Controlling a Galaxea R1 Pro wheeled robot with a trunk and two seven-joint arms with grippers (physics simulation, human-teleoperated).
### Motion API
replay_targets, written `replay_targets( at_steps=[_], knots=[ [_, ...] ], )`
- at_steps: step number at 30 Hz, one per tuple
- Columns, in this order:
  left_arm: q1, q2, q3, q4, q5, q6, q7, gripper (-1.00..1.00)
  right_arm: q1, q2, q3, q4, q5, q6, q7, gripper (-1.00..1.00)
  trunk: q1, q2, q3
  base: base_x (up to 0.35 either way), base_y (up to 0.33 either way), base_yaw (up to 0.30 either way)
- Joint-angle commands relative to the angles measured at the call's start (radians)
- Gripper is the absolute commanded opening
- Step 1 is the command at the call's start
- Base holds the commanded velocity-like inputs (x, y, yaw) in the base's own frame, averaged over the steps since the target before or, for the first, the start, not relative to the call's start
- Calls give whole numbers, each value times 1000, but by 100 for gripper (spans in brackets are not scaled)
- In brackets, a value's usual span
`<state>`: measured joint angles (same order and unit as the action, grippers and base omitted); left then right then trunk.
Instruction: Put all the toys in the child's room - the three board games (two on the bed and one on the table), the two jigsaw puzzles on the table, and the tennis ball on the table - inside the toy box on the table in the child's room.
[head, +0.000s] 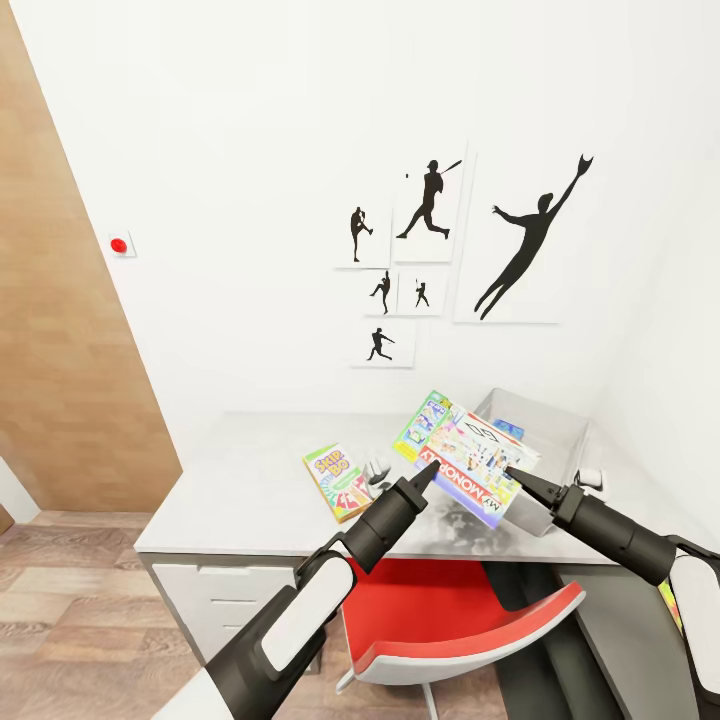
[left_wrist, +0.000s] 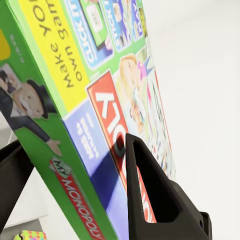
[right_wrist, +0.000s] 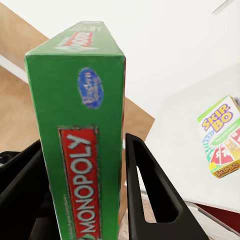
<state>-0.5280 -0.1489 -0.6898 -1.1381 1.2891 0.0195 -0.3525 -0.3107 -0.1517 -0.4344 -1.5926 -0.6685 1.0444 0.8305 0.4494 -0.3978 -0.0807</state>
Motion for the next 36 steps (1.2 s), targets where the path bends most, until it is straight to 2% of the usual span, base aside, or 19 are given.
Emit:
replay_targets(
  at_steps=[1, 4, 5, 36],
  knots=[
    [-1, 0, -1, 0, 12, 2, -5, -100, -1, 0, -1, 0, 18, 3, 6, -100, 1, -2, -2, 0, 0, 0],
    [-1, 1, -1, -2, 11, 2, -4, -100, -1, 0, -1, 0, 18, 3, 6, -100, 1, -2, -2, 0, 0, 0],
    [-1, 1, -1, -3, 11, 2, -4, 100, -1, 0, -1, 0, 18, 3, 6, -100, 1, -2, -2, 0, 0, 0],
    [-2, 2, -1, -9, 11, 2, -4, 100, -1, 0, -1, 0, 18, 3, 6, -100, 1, -2, -2, 0, 0, 0]
  ],
)
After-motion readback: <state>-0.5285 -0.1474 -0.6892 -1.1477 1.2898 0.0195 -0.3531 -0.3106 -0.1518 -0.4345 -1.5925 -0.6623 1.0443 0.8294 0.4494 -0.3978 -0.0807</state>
